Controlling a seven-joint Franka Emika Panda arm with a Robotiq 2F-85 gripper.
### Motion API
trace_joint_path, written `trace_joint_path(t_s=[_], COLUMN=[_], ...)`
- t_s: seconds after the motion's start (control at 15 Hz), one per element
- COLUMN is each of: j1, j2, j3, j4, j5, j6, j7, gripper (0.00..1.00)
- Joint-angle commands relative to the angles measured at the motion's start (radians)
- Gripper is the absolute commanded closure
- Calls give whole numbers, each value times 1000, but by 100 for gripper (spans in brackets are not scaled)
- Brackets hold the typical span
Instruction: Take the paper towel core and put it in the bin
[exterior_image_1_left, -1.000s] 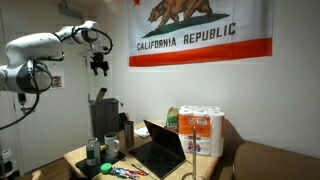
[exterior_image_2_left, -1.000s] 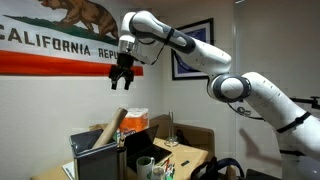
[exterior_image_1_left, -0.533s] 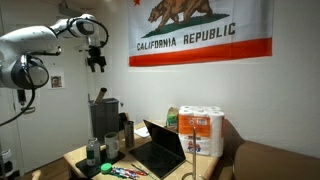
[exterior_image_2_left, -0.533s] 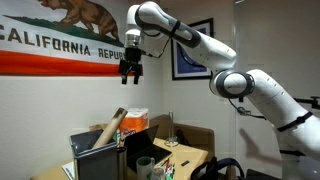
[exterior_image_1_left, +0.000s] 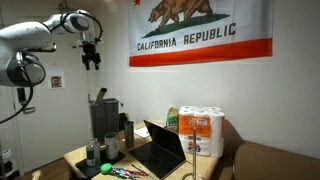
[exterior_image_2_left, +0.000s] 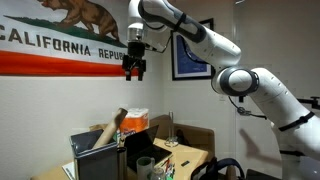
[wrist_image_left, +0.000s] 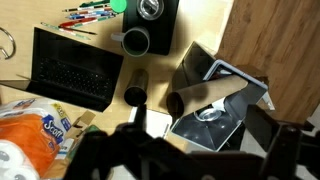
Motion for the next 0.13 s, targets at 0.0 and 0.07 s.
trace_joint_path(t_s=[0.0,0.07], j1=[-1,-2], j2=[-3,-1], j3=[0,0], j4=[-9,-9], j5=[1,1], j6=[4,4], j7=[-1,-1], gripper=[0,0])
